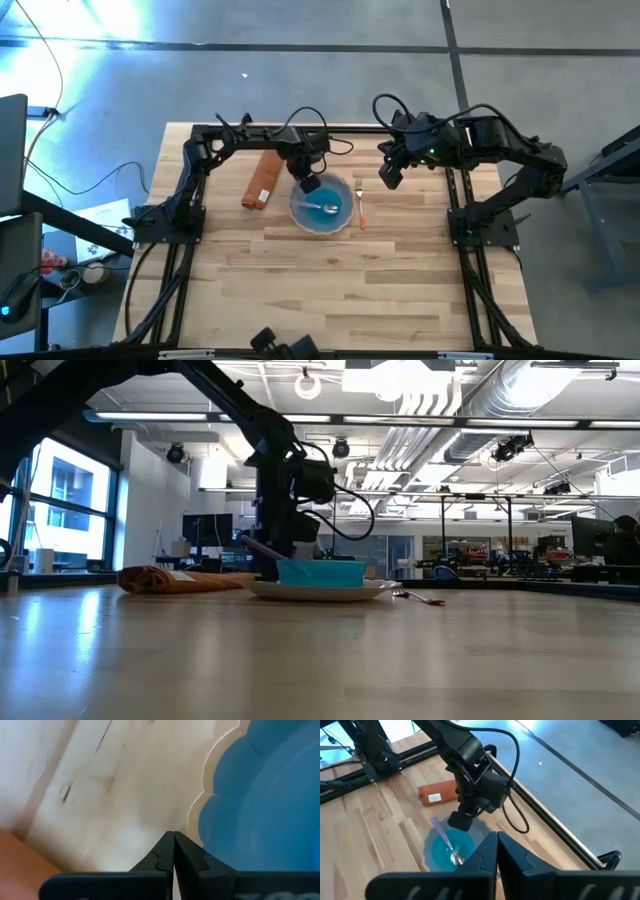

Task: Set table place
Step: Adjust the light blue plate, then return to Home Position

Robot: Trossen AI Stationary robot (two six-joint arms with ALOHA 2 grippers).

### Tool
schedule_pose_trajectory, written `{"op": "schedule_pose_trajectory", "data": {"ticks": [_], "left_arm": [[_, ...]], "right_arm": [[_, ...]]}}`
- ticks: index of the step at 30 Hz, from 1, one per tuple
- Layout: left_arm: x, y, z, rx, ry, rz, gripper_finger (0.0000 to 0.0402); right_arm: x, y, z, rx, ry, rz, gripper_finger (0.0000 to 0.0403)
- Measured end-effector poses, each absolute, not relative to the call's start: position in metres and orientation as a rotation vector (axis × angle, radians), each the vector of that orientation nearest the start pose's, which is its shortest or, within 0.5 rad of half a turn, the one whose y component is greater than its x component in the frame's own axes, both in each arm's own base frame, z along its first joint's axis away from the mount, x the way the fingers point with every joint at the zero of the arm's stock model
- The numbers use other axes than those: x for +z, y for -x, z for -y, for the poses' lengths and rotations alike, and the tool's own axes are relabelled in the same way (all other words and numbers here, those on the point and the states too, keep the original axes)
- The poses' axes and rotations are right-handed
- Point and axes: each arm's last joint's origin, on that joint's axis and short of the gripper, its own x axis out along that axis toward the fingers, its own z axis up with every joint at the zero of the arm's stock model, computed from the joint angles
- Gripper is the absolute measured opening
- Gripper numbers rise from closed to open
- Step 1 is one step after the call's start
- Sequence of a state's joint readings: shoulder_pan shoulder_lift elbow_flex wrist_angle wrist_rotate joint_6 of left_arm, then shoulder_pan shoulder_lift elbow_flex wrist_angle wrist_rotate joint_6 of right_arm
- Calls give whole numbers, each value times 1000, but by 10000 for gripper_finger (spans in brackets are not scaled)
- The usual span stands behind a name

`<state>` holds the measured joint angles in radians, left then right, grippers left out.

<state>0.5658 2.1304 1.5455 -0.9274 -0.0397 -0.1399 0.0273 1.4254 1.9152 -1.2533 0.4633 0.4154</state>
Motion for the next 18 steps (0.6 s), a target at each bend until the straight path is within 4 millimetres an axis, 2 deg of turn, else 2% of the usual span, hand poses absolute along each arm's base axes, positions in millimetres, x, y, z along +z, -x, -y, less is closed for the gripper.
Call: {"op": "schedule_pose_trajectory", "data": {"ticks": [6, 9, 13, 15, 18], "left_arm": [[146, -336, -215, 645, 480, -1496, 0], [156, -333, -214, 668, 468, -1497, 0], [186, -328, -209, 684, 462, -1422, 0], [205, -326, -202, 695, 463, -1367, 0], [239, -325, -185, 691, 426, -1260, 0]], "right_arm": [[466, -236, 7, -566, -199, -673, 0], [462, -231, 7, -611, -190, -721, 0], [457, -222, 9, -718, -183, -783, 0], [454, -218, 10, -767, -168, -809, 0], [440, -215, 8, -795, -123, -847, 0]]}}
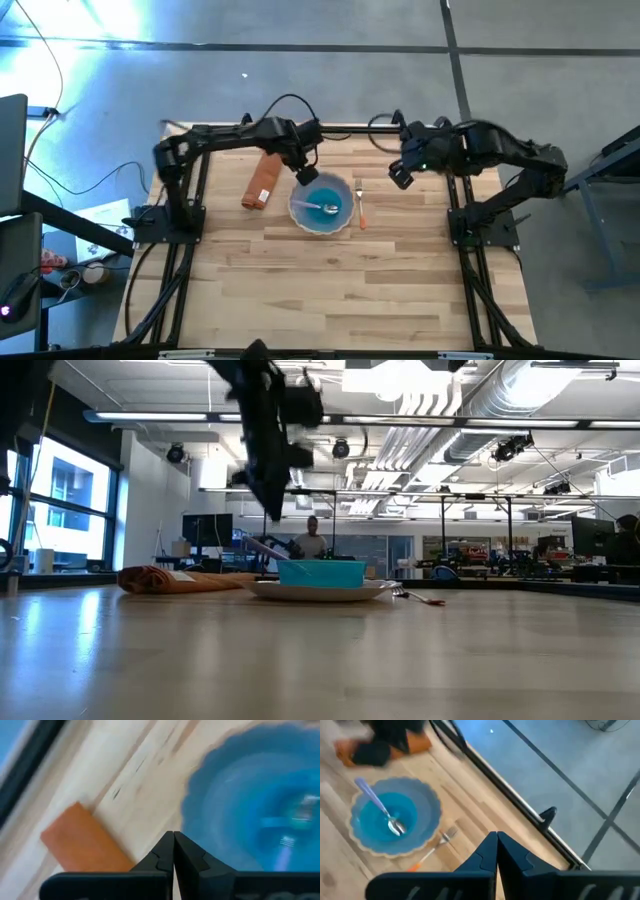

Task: Set table place
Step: Return to Home Position

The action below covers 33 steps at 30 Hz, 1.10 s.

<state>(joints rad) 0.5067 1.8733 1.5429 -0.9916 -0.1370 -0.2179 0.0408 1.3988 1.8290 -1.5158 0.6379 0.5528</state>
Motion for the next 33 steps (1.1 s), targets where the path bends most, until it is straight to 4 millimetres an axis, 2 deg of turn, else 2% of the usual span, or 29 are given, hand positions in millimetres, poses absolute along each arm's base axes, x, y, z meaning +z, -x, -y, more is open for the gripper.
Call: {"op": "schedule_pose_trajectory", "data": {"ticks": [6, 8, 10, 13, 21, 25, 29, 33], "left_arm": [[296, -311, -130, 673, 272, -1053, 0], [307, -300, -111, 639, 245, -957, 0], [309, -286, -96, 606, 229, -847, 0], [292, -258, -82, 539, 256, -695, 0], [218, -179, -55, 437, 418, -364, 0], [198, -151, -46, 396, 436, -241, 0], [183, -131, -40, 374, 450, -149, 0], [169, -116, -36, 365, 481, -89, 0]], "right_arm": [[389, -198, 7, -713, -213, -762, 0], [368, -191, 6, -619, -269, -678, 0], [347, -181, 6, -514, -319, -568, 0], [317, -165, 7, -408, -371, -411, 0], [248, -113, 12, -362, -425, -200, 0], [228, -93, 12, -339, -452, -79, 0], [220, -76, 13, -325, -456, 41, 0], [211, -77, 13, -342, -424, -5, 0]]}}
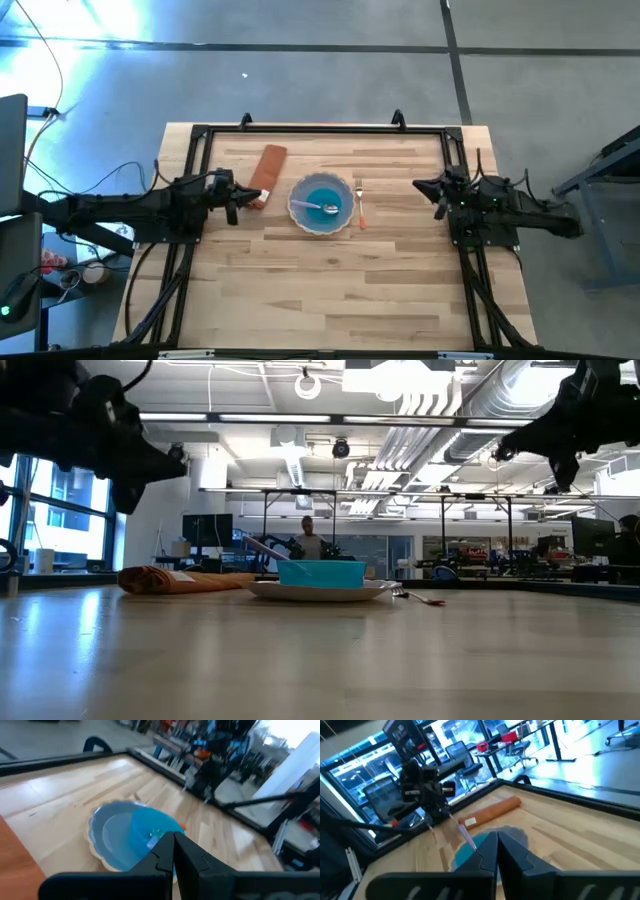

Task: Set table place
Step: Return to Home Position

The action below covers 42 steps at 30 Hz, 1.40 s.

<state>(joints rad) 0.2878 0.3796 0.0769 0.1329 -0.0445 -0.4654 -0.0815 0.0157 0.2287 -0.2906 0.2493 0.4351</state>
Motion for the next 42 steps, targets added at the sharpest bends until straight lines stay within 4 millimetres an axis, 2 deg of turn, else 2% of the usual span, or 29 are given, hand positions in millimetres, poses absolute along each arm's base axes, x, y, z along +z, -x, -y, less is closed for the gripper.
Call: {"op": "schedule_pose_trajectory", "data": {"ticks": [4, 8, 14, 22, 42], "left_arm": [[158, -108, -33, 354, 490, -35, 0], [153, -103, -32, 368, 513, -66, 0], [153, -103, -32, 361, 487, -71, 0], [153, -103, -32, 361, 489, -71, 0], [154, -103, -32, 361, 490, -70, 1]], "right_arm": [[199, -79, 14, -350, -455, -74, 0], [195, -79, 13, -351, -435, -90, 0], [191, -78, 14, -385, -309, -137, 0], [185, -77, 14, -401, -311, -201, 0], [185, -77, 14, -396, -309, -203, 0]]}}
